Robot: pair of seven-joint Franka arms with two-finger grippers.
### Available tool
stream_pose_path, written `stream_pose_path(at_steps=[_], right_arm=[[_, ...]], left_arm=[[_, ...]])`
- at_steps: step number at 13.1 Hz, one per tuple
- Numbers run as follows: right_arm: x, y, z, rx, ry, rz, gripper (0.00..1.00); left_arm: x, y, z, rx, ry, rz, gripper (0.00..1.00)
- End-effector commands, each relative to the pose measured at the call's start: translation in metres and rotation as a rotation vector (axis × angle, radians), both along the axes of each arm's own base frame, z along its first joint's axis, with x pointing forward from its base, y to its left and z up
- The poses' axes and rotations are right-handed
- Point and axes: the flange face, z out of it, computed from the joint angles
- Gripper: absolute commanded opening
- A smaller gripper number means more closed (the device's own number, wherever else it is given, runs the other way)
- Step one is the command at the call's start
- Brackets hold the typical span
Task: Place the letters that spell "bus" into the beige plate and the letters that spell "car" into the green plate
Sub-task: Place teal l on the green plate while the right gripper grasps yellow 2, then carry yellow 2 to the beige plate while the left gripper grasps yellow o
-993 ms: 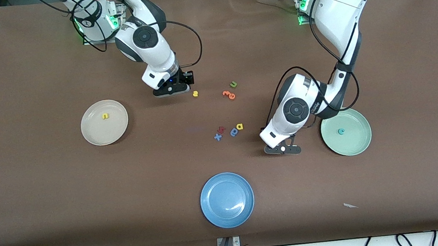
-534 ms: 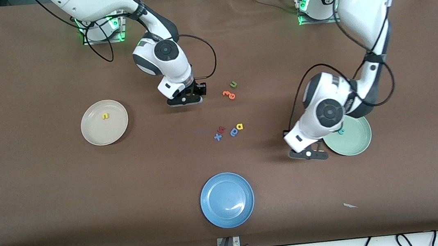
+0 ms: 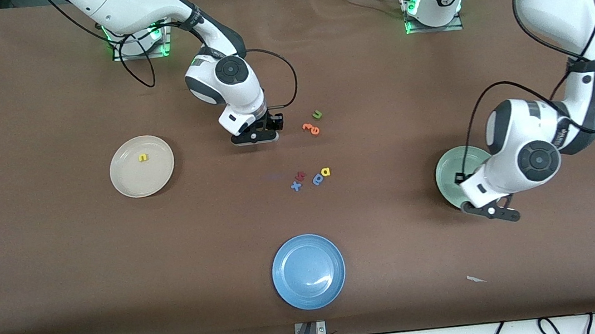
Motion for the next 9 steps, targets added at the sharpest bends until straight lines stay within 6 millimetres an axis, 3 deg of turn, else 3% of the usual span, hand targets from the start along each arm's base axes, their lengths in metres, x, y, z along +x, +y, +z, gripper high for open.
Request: stream_pose_path(at_steps=[1,4,6,9], right_arm=[[-0.019,-0.007,0.001,0.003,-0.023,0.011,0.61],[-0.028,-0.011,-0.008,0.003,-0.009,0.017,0.62],[-0.032,-0.009,-0.012,0.010,-0.016,0.039,0.59],[-0.031,-0.008,-0.011,0.012,-0.019,0.039,0.58]], left_arm=[[-0.002,0.001,0.003,0.022,0.004,-0.039,1.00],[-0.004,-0.017,0.009,0.002,-0.012,0.089,1.00],[-0.009,-0.053,0.011,-0.052,-0.009,0.244,1.00],[-0.022,-0.122,0.011,-0.076,-0.010,0.461,1.00]])
